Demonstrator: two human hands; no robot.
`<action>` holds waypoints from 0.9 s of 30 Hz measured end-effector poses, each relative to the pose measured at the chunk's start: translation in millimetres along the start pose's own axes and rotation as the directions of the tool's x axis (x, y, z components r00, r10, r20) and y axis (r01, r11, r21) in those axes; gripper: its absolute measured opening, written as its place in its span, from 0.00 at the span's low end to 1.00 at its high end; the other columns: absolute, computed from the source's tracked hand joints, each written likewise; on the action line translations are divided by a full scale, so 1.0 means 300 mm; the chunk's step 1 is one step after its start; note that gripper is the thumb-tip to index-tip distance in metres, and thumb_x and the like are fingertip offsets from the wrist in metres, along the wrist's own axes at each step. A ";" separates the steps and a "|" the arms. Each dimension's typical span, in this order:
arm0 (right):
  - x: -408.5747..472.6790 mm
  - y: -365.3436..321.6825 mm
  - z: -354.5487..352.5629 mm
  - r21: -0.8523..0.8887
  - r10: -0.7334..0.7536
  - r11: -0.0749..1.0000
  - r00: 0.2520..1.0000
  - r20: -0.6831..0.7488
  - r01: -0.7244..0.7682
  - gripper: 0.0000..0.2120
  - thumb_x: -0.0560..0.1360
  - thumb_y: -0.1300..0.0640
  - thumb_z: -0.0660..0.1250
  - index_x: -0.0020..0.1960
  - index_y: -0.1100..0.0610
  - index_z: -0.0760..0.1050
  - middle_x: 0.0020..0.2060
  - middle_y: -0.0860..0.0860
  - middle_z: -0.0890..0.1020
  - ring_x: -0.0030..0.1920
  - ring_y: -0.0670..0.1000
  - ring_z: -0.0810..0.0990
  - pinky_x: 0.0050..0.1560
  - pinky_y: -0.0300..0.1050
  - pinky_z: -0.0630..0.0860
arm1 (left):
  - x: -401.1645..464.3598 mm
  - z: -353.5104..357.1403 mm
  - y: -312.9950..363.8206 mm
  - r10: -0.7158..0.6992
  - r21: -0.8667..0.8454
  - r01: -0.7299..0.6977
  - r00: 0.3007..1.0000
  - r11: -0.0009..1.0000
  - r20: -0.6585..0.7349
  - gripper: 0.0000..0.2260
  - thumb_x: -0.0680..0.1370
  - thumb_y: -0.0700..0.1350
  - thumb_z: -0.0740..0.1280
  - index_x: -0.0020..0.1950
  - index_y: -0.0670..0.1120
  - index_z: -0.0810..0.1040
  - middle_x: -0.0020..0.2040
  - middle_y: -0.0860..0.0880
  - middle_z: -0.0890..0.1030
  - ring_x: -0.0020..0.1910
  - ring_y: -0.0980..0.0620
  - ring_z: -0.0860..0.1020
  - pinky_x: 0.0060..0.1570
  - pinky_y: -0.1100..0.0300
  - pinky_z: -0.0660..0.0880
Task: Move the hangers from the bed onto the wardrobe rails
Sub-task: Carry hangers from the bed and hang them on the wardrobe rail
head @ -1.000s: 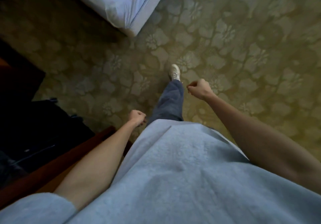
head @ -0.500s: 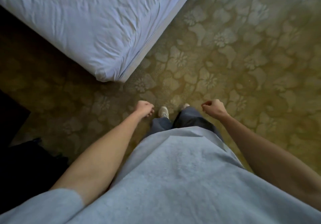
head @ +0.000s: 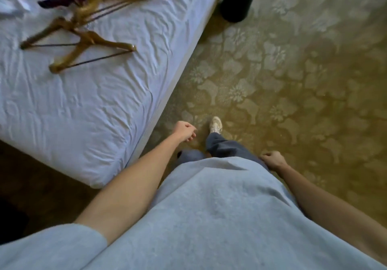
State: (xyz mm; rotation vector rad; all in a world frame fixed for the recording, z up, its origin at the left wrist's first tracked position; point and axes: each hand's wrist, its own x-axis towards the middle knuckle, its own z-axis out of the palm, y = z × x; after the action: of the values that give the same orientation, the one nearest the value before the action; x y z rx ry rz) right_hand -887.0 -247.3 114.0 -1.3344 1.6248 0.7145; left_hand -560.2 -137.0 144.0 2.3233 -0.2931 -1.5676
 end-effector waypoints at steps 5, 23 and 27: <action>0.115 -0.505 -0.248 0.068 -0.188 0.980 0.982 -0.013 0.189 0.08 0.78 0.57 0.65 0.48 0.59 0.82 0.41 0.56 0.86 0.39 0.53 0.83 0.45 0.48 0.82 | 0.112 -0.137 0.088 -0.106 -0.031 0.104 0.992 0.994 -0.072 0.10 0.80 0.41 0.67 0.39 0.45 0.82 0.36 0.47 0.83 0.32 0.52 0.79 0.30 0.62 0.74; 0.448 -1.983 -0.718 -0.326 -0.496 0.790 0.854 0.156 0.519 0.09 0.77 0.61 0.65 0.50 0.60 0.83 0.38 0.52 0.84 0.32 0.45 0.79 0.29 0.35 0.72 | 0.634 -0.679 0.560 -0.308 -0.244 0.275 0.945 0.930 -0.111 0.09 0.78 0.42 0.67 0.41 0.41 0.83 0.37 0.45 0.82 0.35 0.48 0.79 0.30 0.63 0.72; 0.535 -2.084 -0.870 -0.384 -0.461 0.794 0.879 0.125 0.471 0.09 0.77 0.60 0.65 0.51 0.59 0.84 0.39 0.53 0.85 0.34 0.47 0.81 0.34 0.38 0.76 | 0.783 -0.837 0.832 -0.227 -0.333 0.176 0.966 0.927 -0.122 0.12 0.79 0.44 0.66 0.40 0.40 0.83 0.33 0.46 0.83 0.28 0.50 0.78 0.32 0.63 0.75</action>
State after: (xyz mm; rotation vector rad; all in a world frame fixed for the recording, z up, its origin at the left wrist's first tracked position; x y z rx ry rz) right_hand -360.6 -701.7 148.1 -1.9302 1.0763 0.7771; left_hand -236.8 -411.8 122.2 2.2544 0.2322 -1.3835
